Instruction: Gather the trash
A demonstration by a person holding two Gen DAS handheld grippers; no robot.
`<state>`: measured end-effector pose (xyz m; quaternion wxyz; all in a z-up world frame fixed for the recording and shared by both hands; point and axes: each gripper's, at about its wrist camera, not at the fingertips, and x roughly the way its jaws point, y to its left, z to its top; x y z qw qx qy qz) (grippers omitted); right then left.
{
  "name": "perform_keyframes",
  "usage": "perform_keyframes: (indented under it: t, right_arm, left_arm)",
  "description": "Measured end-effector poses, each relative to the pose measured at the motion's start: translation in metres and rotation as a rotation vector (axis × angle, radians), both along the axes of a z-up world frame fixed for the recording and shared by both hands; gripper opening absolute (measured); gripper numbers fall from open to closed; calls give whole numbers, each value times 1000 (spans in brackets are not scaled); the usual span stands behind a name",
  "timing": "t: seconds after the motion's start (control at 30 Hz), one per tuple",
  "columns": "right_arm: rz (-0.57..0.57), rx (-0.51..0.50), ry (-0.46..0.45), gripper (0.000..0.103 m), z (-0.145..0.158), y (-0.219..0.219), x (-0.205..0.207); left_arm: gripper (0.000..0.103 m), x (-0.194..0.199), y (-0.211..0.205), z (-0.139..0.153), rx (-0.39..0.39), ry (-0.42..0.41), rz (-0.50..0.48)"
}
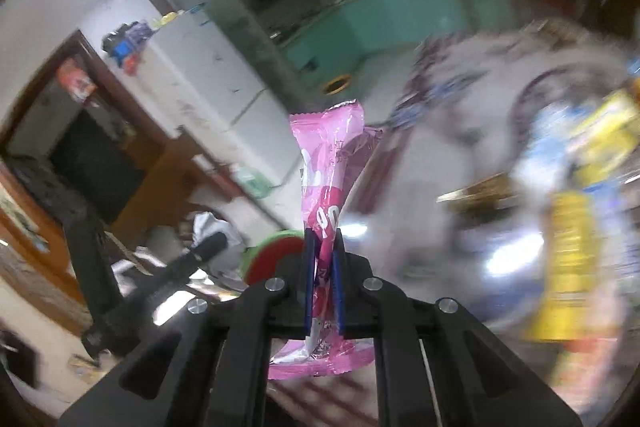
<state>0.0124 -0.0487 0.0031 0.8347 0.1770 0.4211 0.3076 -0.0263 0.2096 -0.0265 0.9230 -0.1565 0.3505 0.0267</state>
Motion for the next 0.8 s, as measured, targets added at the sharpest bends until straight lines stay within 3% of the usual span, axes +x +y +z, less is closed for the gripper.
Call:
perform_keyframes:
  t: [0.2,0.43,0.47,0.5,0.53,0.57,0.67,0.8]
  right_arm:
    - [136,94,146,8,-48,94,39]
    - [193,153,246,14,-80,136,52]
    - [193,154,249,24,-80,137,53]
    - [188,152,247,50,-80,137,52]
    - [170,148,241,64,-80,133,53]
    - [142,146,227,70,-79,129,54]
    - [109,123,207,70,-76,119,54]
    - [70,119,197,70,-74,99,48]
  left_arm:
    - [35,1,45,1,2,8,126]
    - [36,-2,63,-12,19,55,165]
    - [37,-2,65,-12,19,59,173]
    - [37,-3,68,-13,15,64,183]
    - [41,-5,70,-14,13,66,189]
    - [47,-5,71,-14,16,68,195]
    - [64,-8,71,-12,19,53,208]
    - [68,-6,64,-11,22,49,196]
